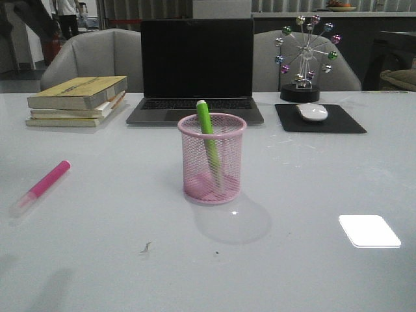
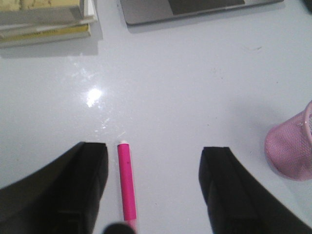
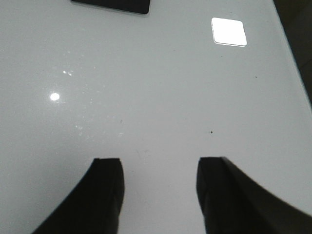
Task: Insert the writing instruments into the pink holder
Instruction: 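Move the left gripper down over the pink highlighter, then close the left gripper on the pink highlighter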
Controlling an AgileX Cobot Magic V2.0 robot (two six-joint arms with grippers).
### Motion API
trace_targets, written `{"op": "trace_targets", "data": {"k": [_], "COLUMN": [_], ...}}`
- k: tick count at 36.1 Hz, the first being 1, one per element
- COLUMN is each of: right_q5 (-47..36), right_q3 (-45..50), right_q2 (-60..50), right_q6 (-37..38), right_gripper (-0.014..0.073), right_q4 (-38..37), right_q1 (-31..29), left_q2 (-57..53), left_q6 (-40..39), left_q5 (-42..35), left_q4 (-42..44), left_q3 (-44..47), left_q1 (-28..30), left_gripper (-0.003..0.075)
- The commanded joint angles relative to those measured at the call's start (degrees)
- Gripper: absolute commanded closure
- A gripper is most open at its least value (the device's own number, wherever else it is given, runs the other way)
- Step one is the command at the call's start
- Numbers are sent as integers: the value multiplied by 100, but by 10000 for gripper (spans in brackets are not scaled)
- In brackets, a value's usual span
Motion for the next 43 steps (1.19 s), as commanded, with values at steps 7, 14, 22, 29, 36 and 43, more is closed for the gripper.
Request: {"op": "trace_targets", "data": {"k": [7, 14, 22, 29, 36, 43], "right_q5": [-286, -267, -267, -228, -204, -197], "right_q3": [-143, -143, -143, -143, -143, -143], "right_q2": [-17, -17, -17, -17, -17, -17], "right_q6": [-16, -16, -16, -16, -16, -16], "right_gripper": [141, 141, 141, 141, 141, 141], "right_q4": [-49, -49, -49, -49, -49, -49], "right_q1": [-30, -30, -30, -30, -30, -30], "left_q2": [1445, 2171, 2704, 2942, 2981, 3149], "left_q6": [-582, -582, -582, -582, -582, -582], "left_q5": [921, 957, 954, 954, 883, 994], "left_q4": [-102, -80, -80, -80, -80, -80], "left_q3": [-1335, -1473, -1473, -1473, -1473, -1473], "left_q1": [125, 279, 327, 327, 327, 327], "left_gripper": [264, 264, 264, 264, 302, 328]}}
